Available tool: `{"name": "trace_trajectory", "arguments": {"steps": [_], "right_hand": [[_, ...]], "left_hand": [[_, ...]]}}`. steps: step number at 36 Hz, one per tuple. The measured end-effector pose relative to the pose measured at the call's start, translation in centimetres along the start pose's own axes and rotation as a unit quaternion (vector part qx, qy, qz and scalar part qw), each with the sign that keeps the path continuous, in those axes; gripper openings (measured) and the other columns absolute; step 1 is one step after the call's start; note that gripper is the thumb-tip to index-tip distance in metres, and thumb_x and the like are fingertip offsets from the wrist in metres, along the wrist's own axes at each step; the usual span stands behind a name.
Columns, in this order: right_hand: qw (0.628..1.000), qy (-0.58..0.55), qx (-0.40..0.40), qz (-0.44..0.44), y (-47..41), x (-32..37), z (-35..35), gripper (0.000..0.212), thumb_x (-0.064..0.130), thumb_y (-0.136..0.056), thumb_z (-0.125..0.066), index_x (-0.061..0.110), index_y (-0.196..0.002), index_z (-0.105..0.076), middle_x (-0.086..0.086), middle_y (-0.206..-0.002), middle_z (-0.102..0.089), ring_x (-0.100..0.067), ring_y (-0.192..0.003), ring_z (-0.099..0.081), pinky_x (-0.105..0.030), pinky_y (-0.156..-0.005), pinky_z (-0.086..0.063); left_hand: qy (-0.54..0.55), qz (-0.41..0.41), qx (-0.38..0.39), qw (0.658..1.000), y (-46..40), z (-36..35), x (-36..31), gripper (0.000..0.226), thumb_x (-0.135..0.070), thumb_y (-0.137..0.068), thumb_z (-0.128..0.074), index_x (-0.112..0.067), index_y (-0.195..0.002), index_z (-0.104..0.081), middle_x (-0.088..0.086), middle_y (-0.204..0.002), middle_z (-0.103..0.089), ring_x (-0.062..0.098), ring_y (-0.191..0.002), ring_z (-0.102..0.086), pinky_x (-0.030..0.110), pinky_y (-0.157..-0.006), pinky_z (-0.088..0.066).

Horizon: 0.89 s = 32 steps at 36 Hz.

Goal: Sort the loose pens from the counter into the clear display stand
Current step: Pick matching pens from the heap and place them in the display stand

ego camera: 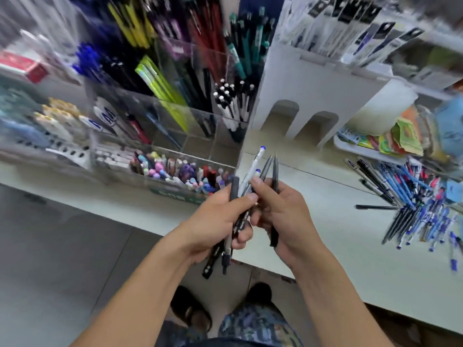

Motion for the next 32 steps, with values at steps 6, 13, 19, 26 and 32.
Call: {"name": "trace_trajectory", "arguments": {"steps": [6, 13, 19, 26, 32], "right_hand": [[0.999, -0.017, -0.028, 0.017, -1.3, 1.0, -4.7, 0.024, 0.022, -0.103, -0.057, 0.009, -0.083, -0.061, -0.005, -0.064, -0.052, -0.009, -0.044, -0.040, -0.018, -0.041, -0.035], [0.991, 0.122, 0.049, 0.038, -3.4, 2.7, -8.3, 0.042, 0.030, -0.110, -0.040, 0.017, -0.072, -0.054, 0.000, -0.054, -0.041, -0.020, -0.049, -0.042, -0.036, -0.058, -0.051], [0.957, 0.207, 0.204, -0.022, -3.5, 1.5, -12.7, 0.031, 0.039, -0.098, -0.062, 0.024, -0.071, -0.058, 0.008, -0.054, -0.030, -0.010, -0.046, -0.018, -0.018, -0.041, -0.019], [0.918, 0.273, 0.281, 0.058, -5.3, 4.5, -15.3, 0.034, 0.017, -0.077, -0.087, -0.007, -0.079, -0.063, 0.006, -0.055, -0.047, -0.008, -0.048, -0.038, -0.014, -0.045, -0.032], [0.912, 0.295, 0.260, 0.119, -7.0, 6.2, -15.7, 0.019, 0.017, -0.083, -0.084, 0.005, -0.076, -0.071, 0.004, -0.061, -0.062, -0.005, -0.056, -0.051, -0.018, -0.058, -0.041]], "left_hand": [[0.024, -0.036, -0.142, 0.989, 2.2, 6.4, -1.5, 0.019, -0.022, -0.105, -0.051, -0.007, -0.113, -0.059, 0.006, -0.075, -0.067, 0.020, -0.049, -0.055, 0.024, -0.038, -0.037], [0.020, -0.040, -0.239, 0.970, 3.8, 12.3, -3.2, 0.018, -0.030, -0.105, -0.052, -0.014, -0.097, -0.046, -0.004, -0.059, -0.039, 0.012, -0.044, -0.035, 0.022, -0.041, -0.033], [0.160, -0.117, -0.226, 0.954, 3.2, 13.3, -7.0, 0.022, -0.029, -0.104, -0.052, -0.008, -0.110, -0.053, -0.004, -0.063, -0.035, 0.009, -0.048, -0.034, 0.019, -0.043, -0.033], [0.210, -0.113, -0.226, 0.945, 1.3, 14.8, -10.2, 0.034, -0.029, -0.104, -0.050, -0.016, -0.074, -0.040, 0.003, -0.065, -0.035, 0.017, -0.056, -0.039, 0.027, -0.052, -0.043], [0.133, -0.220, -0.314, 0.914, 0.8, 15.9, -13.1, 0.020, -0.019, -0.102, -0.058, -0.019, -0.087, -0.044, -0.003, -0.065, -0.037, 0.011, -0.056, -0.037, 0.025, -0.052, -0.038]]}}
Point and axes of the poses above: each hand's wrist, its own y-axis away from the middle knuckle, its own z-axis out of the back of the hand, x = y × z, the point moved 8 cm from there along -y, towards the middle knuckle
